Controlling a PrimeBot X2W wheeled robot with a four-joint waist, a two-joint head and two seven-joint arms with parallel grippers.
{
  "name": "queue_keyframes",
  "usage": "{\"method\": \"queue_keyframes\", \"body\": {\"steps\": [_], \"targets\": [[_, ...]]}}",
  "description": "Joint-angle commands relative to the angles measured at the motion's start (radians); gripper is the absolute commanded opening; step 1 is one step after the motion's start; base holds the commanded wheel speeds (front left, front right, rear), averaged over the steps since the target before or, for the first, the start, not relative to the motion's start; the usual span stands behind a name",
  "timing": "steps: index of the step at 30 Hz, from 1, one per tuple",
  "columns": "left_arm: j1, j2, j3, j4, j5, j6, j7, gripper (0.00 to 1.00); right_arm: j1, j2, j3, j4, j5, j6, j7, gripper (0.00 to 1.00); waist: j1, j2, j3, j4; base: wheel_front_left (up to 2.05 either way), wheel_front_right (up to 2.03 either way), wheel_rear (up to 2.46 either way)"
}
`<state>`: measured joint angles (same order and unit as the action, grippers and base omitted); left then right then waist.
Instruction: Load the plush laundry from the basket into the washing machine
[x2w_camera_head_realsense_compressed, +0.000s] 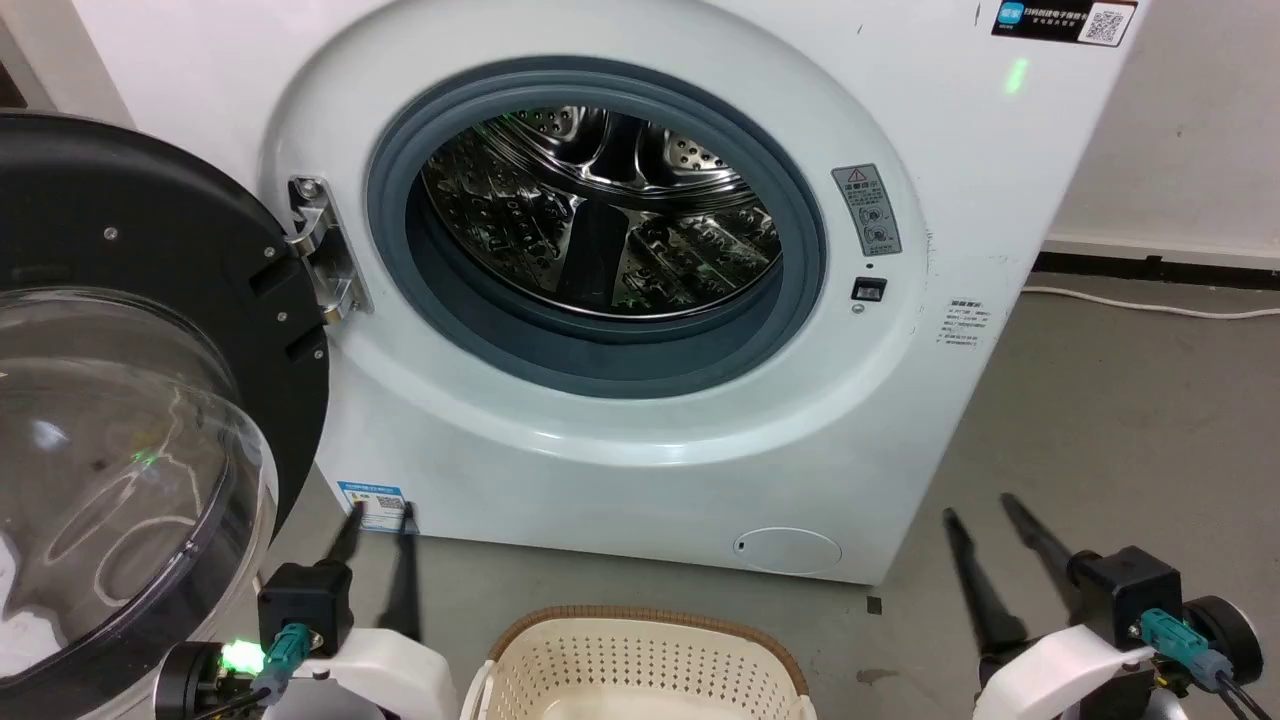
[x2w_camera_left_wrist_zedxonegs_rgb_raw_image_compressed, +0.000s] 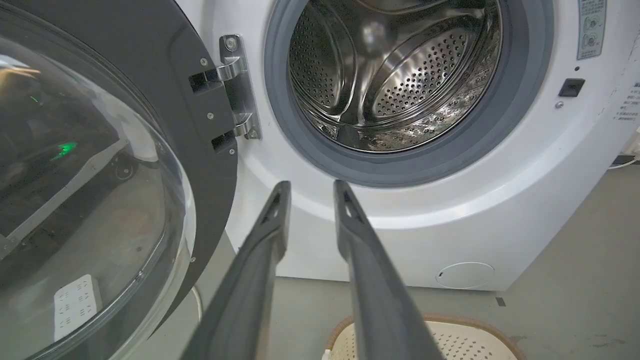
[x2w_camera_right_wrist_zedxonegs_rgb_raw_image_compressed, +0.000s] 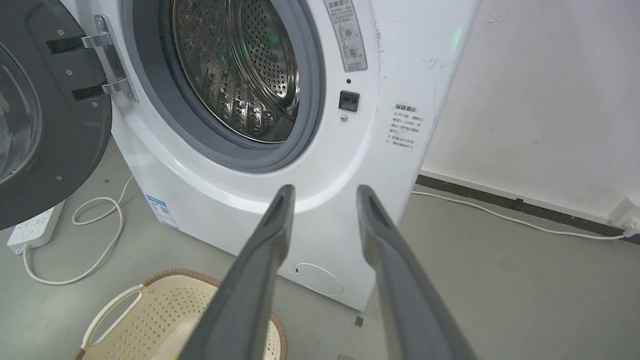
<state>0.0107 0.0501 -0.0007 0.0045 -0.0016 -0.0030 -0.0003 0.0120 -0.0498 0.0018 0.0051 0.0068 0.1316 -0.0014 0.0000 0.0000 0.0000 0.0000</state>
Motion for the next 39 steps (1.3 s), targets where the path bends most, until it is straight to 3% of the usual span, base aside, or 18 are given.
{"method": "queue_keyframes", "body": {"steps": [1,18,39], "targets": [[0.0,0.0,-0.003,0.0,0.001,0.002,-0.003,1.0,0.0,0.0,0.0,-0.001,0.005,0.0,-0.003,1.0,0.0,0.0,0.0,0.0,0.0,0.0,0.0],[-0.022,0.001,-0.051,0.021,-0.002,0.014,-0.037,1.0,-0.012,0.0,-0.014,-0.003,0.026,0.0,-0.037,1.0,0.0,0.0,0.045,-0.021,0.0,0.0,0.0],[-0.201,0.0,-0.159,0.285,-0.04,-0.015,-0.047,1.0,-0.072,0.0,-0.015,-0.028,0.08,0.0,-0.08,1.0,0.0,0.0,0.222,-0.087,0.0,0.0,0.0]]}}
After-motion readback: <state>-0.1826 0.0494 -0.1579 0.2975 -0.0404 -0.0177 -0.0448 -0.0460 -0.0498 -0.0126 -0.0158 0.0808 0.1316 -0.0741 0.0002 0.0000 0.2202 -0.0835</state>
